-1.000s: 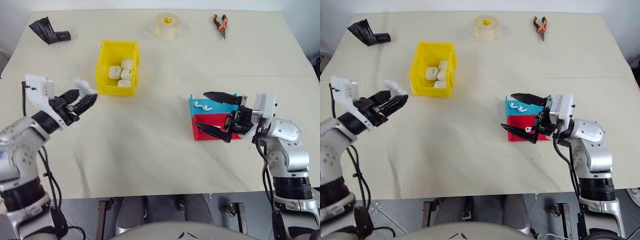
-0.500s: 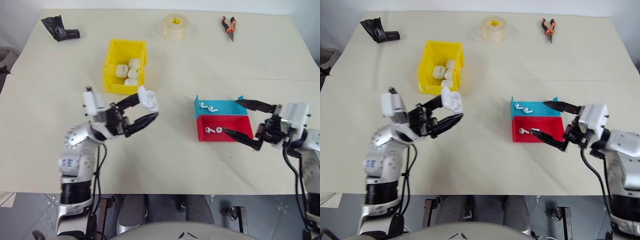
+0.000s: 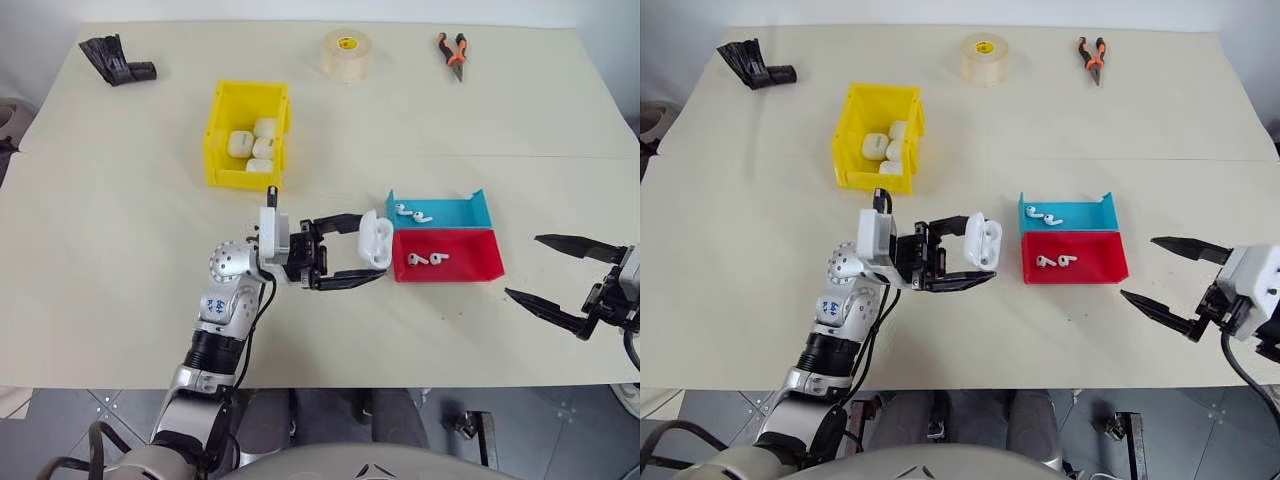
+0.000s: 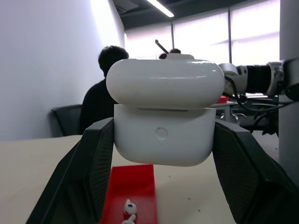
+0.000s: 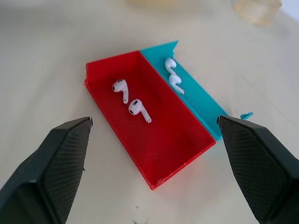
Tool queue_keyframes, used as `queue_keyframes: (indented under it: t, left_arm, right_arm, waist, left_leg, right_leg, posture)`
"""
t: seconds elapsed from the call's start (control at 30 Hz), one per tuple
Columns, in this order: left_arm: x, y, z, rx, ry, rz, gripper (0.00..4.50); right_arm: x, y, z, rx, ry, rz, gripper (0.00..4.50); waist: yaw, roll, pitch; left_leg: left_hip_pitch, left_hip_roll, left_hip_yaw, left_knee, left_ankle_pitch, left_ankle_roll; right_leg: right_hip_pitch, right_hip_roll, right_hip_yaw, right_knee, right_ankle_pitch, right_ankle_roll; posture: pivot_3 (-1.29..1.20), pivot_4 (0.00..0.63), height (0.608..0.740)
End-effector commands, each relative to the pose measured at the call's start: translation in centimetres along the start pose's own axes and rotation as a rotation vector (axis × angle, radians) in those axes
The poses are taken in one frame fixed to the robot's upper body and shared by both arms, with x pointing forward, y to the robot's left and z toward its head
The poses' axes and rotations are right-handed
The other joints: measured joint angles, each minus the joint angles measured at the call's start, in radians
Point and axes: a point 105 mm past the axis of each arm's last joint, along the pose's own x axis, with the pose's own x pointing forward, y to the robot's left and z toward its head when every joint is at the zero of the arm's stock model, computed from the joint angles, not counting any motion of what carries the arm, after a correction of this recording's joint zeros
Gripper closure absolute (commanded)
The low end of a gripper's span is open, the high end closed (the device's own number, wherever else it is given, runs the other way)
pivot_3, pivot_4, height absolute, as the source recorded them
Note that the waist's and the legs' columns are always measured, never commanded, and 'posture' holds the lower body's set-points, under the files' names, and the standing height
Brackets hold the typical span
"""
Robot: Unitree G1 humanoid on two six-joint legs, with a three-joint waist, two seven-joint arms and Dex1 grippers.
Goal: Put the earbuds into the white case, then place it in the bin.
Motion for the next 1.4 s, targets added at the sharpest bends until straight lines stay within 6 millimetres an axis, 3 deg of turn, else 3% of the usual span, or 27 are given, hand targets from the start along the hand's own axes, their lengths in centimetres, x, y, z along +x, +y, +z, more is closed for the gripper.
queue_keyframes:
  t: [0.03, 0.17, 0.27, 0.47, 0.83, 0.97, 1.07, 1.4]
  left_arm:
    - [0.2, 0.2, 0.5, 0.041, 0.004, -0.018, 1.72]
    - [0.0, 0.0, 0.4, 0.042, 0.031, -0.022, 1.72]
    - [0.3, -0.2, 0.5, 0.053, 0.037, -0.026, 1.72]
    - [0.6, -0.6, 0.4, 0.051, 0.044, -0.014, 1.72]
    - [0.6, -1.3, 0.3, 0.023, 0.046, -0.003, 1.72]
    - [0.7, -1.6, 0.3, 0.015, 0.047, -0.004, 1.72]
    - [0.7, -1.6, 0.4, 0.012, 0.047, -0.002, 1.72]
    - [0.6, -1.5, 0.4, 0.005, 0.049, 0.000, 1.72]
  right_arm:
    - [1.7, -0.2, 1.1, 0.002, 0.116, 0.052, 0.00]
    - [4.0, 0.6, 1.0, -0.006, 0.301, 0.199, 0.00]
    - [6.2, 0.9, 1.6, -0.008, 0.375, 0.271, 0.00]
    - [8.7, 1.4, 0.8, -0.104, 0.475, 0.364, 0.00]
    - [10.6, 0.1, 0.7, -0.266, 0.518, 0.409, 0.00]
    - [10.9, 0.0, 0.6, -0.295, 0.519, 0.420, 0.90]
    - [11.0, -0.2, 0.4, -0.330, 0.525, 0.423, 1.96]
    - [11.6, -0.4, 0.3, -0.405, 0.519, 0.440, 1.96]
  waist:
    - [0.001, 0.000, 0.000]
    - [0.006, 0.000, 0.000]
    - [0.001, 0.000, 0.000]
    - [0.003, 0.000, 0.000]
    - [0.001, 0.000, 0.000]
    - [0.001, 0.000, 0.000]
    - [0.000, 0.000, 0.000]
    - [0.001, 0.000, 0.000]
  left_leg:
    - [0.000, 0.000, 0.000, 0.001, 0.000, 0.000]
    - [-0.001, 0.001, -0.003, 0.000, 0.000, 0.000]
    - [-0.002, 0.000, -0.004, 0.002, -0.001, 0.001]
    - [-0.005, 0.000, -0.006, 0.002, -0.001, 0.001]
    - [-0.005, 0.000, -0.006, 0.002, 0.000, 0.001]
    - [-0.005, 0.000, -0.006, 0.002, 0.000, 0.001]
    - [-0.005, 0.000, -0.006, 0.002, 0.000, 0.001]
    - [-0.005, 0.000, -0.005, 0.002, 0.000, 0.001]
  right_leg:
    - [0.000, 0.000, 0.000, 0.001, 0.000, 0.000]
    - [0.000, 0.000, -0.002, 0.000, 0.000, -0.001]
    - [0.000, -0.001, -0.002, -0.001, 0.000, -0.001]
    - [0.000, -0.001, -0.006, -0.002, 0.000, -0.001]
    - [-0.001, -0.001, -0.006, -0.002, 0.000, 0.000]
    - [0.000, -0.001, -0.006, -0.002, 0.000, 0.000]
    - [-0.001, -0.001, -0.007, -0.002, 0.000, 0.000]
    - [0.000, -0.001, -0.007, -0.002, 0.000, 0.000]
  posture:
    - [0.00, 0.150, 0.740]
    - [0.00, 0.150, 0.740]
    - [0.00, 0.150, 0.740]
    - [0.00, 0.150, 0.740]
    - [0.00, 0.150, 0.740]
    - [0.00, 0.150, 0.740]
    - [0.00, 0.150, 0.740]
    - [0.00, 0.150, 0.740]
